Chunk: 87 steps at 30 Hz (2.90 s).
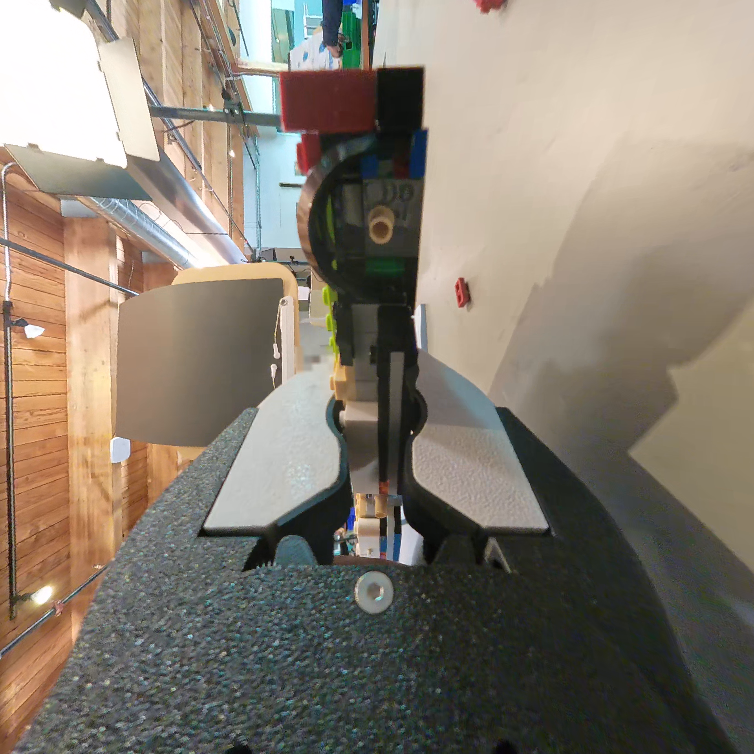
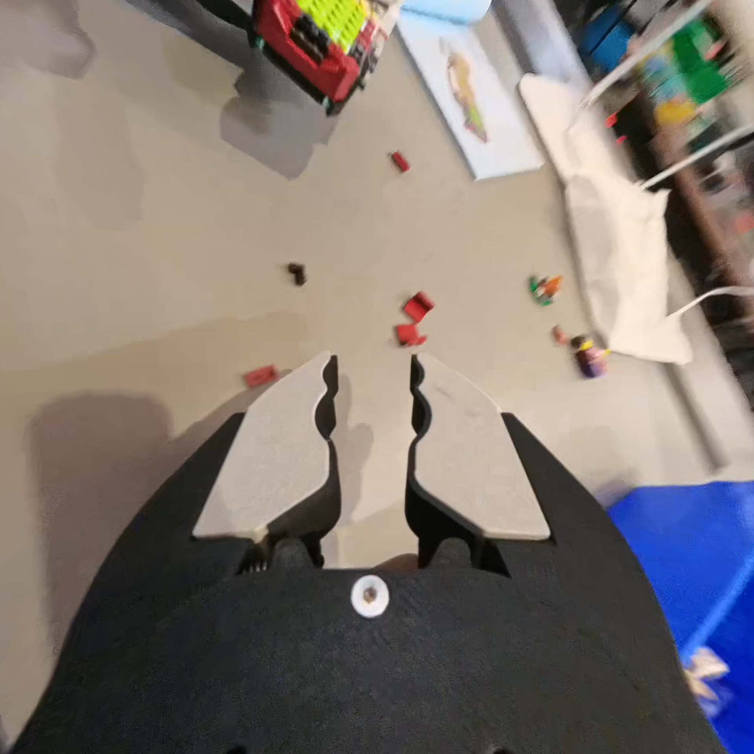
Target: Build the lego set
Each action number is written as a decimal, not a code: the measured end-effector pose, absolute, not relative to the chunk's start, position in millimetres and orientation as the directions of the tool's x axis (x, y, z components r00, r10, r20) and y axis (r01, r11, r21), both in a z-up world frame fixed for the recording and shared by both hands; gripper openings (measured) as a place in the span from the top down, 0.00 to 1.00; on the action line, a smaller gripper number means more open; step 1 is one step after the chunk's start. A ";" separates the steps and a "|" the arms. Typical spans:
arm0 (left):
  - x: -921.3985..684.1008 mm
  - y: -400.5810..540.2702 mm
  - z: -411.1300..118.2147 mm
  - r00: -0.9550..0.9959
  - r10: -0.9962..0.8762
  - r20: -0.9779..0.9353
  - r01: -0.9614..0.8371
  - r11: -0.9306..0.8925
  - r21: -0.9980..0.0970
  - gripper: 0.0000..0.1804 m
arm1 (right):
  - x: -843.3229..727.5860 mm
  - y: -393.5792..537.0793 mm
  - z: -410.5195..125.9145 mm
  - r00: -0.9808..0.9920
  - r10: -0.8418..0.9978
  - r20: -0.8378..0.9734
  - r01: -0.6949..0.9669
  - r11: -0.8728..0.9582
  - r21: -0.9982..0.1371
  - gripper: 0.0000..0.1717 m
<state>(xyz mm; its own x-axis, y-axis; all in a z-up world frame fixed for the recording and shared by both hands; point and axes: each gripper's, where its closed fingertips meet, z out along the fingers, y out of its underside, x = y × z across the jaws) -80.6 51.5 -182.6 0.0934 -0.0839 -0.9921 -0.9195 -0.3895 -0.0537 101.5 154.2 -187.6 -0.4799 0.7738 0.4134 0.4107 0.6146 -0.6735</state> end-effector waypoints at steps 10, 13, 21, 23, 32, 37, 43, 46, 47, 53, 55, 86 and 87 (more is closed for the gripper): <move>-59.7 55.5 -190.3 0.062 -0.124 -0.990 -0.949 -0.315 -0.020 0.86 | 122.3 126.6 -236.3 -0.703 0.687 0.183 0.444 0.626 -0.641 0.77; -58.8 55.9 -189.6 0.063 -0.122 -0.991 -0.949 -0.314 -0.022 0.86 | 116.4 118.6 -239.8 -0.739 0.663 0.120 0.443 0.612 -0.655 0.81; -64.4 53.9 -187.6 0.066 -0.126 -0.990 -0.947 -0.320 -0.023 0.86 | 66.0 112.8 -212.6 -0.697 0.654 0.295 0.315 0.649 -0.693 0.91; -69.9 52.3 -186.1 0.064 -0.129 -0.990 -0.945 -0.326 -0.019 0.86 | 41.5 109.5 -197.6 -0.669 0.665 0.332 0.282 0.640 -0.715 0.91; -100.8 43.0 -191.4 0.091 -0.167 -0.982 -0.918 -0.395 -0.018 0.86 | -1.5 104.4 -201.2 -0.617 0.665 0.421 0.251 0.673 -0.696 0.82; -103.7 42.9 -196.6 0.125 -0.186 -0.975 -0.917 -0.396 -0.042 0.86 | 0.6 118.2 -210.9 -0.606 0.703 0.373 0.321 0.645 -0.694 0.83; -101.4 40.7 -201.7 0.121 -0.206 -0.971 -0.921 -0.388 -0.032 0.86 | -3.5 117.4 -229.0 -0.641 0.729 0.240 0.456 0.613 -0.645 0.83; -101.6 37.8 -200.4 0.119 -0.205 -0.971 -0.920 -0.390 -0.030 0.86 | -4.7 113.6 -232.6 -0.604 0.787 0.123 0.552 0.525 -0.647 0.85; -101.4 36.3 -199.6 0.121 -0.204 -0.971 -0.921 -0.389 -0.033 0.86 | -4.0 110.9 -232.5 -0.593 0.801 0.084 0.573 0.493 -0.655 0.85; -99.5 31.3 -198.1 0.132 -0.208 -0.969 -0.922 -0.385 -0.043 0.86 | -6.6 108.0 -242.1 -0.545 0.830 0.115 0.627 0.495 -0.602 0.93; -98.3 27.7 -197.5 0.127 -0.209 -0.970 -0.923 -0.382 -0.039 0.86 | -9.1 108.3 -240.9 -0.545 0.823 0.159 0.615 0.522 -0.591 0.96; -94.2 21.0 -196.2 0.102 -0.218 -0.971 -0.921 -0.390 -0.009 0.86 | -40.0 169.6 -238.1 -0.421 0.878 0.228 0.628 0.463 -0.626 0.88; -94.4 21.2 -195.5 0.094 -0.215 -0.972 -0.920 -0.392 -0.003 0.86 | -40.8 168.6 -238.7 -0.426 0.879 0.213 0.631 0.457 -0.627 0.89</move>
<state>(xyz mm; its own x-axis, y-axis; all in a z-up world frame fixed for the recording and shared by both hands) -94.4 21.2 -195.5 0.0943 -0.2149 -0.9721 -0.9201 -0.3918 -0.0026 -40.8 168.6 -238.7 -0.4260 0.8794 0.2125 0.6306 0.4571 -0.6272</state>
